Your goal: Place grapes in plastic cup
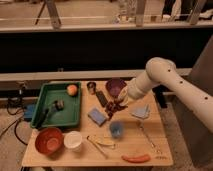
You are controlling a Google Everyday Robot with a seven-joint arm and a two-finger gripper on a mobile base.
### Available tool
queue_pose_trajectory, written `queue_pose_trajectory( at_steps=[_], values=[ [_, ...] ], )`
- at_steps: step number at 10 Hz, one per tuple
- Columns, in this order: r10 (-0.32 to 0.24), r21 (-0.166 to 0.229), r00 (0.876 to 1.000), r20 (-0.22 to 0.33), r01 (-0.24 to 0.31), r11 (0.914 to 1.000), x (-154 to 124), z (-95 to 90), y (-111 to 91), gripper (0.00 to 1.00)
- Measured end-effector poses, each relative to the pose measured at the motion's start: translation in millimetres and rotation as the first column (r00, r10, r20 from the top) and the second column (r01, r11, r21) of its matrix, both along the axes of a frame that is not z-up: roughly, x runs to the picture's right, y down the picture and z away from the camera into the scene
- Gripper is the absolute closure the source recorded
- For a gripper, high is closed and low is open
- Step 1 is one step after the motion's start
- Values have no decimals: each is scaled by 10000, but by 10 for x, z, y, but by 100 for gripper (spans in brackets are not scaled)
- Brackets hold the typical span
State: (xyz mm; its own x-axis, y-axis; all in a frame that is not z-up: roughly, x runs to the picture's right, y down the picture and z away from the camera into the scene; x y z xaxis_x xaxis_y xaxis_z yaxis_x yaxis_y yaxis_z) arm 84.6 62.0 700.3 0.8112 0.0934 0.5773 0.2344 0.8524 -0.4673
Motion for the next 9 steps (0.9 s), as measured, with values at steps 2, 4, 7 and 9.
queue_pose_trajectory(
  at_steps=[2,4,7,9],
  values=[
    [78,112,9999,-72,-78,9999,47,-186,-55,100],
    [189,227,9997,-169,-185,9996,119,-357,-113,100],
    [233,66,9996,-160,-232,9997,217,-390,-59,100],
    [-81,-19,9999,-75,81,10000,247,-364,27,100]
  ],
)
